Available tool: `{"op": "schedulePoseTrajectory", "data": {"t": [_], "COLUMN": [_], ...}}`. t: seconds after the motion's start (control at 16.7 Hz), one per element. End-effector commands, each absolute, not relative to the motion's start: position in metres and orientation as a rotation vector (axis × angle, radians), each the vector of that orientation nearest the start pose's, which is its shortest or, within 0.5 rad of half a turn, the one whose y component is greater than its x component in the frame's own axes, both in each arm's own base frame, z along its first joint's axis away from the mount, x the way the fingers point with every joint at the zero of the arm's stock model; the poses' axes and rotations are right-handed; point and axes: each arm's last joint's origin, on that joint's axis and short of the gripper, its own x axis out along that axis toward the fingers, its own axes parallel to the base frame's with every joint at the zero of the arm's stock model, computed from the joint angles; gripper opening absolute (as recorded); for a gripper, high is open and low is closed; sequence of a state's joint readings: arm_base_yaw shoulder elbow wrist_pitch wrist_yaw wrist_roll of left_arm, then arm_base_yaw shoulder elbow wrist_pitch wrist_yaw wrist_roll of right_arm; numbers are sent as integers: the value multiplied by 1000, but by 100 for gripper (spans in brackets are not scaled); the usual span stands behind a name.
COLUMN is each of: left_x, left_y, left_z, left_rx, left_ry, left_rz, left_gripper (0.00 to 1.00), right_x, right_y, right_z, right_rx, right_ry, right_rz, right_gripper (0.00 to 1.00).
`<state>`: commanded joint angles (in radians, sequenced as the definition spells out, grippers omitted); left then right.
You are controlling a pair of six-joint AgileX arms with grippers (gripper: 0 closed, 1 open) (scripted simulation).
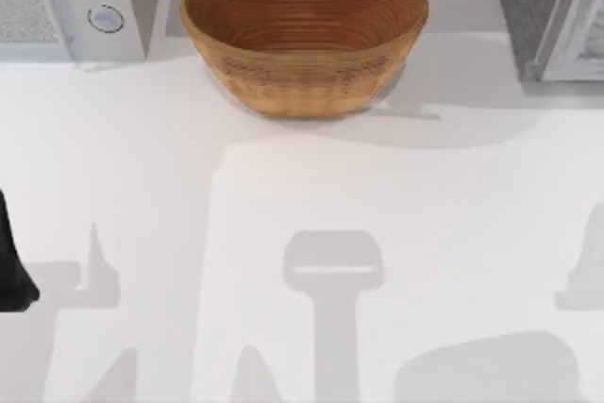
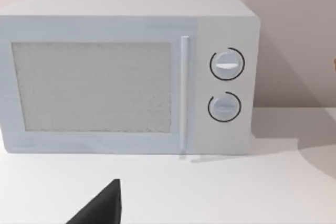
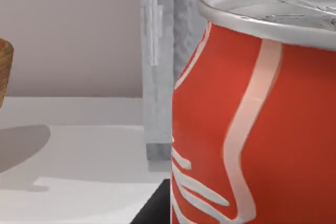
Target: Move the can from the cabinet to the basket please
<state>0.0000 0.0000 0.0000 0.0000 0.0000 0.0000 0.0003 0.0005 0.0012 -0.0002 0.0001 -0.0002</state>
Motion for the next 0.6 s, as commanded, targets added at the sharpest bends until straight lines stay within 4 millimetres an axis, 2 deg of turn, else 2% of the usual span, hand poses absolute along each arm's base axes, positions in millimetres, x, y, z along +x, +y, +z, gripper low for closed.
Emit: {"op": "schedulePoseTrajectory", "data": {"t": [0.36,0.48,0.6], "left_x": [106,106,106], "left_y": [-1,-1,-1], "left_z": [160,160,160], "left_rx": [0,0,0], "left_ry": [0,0,0], "left_rz": [0,0,0], "left_gripper": [100,100,100], "right_x": [107,107,108], "right_y": [-1,0,3], "right_z": [157,166,186], "right_rx": [1,1,1], "right_ry": [16,5,-14], "right_rz": [3,8,13], "right_gripper": [0,0,0]}}
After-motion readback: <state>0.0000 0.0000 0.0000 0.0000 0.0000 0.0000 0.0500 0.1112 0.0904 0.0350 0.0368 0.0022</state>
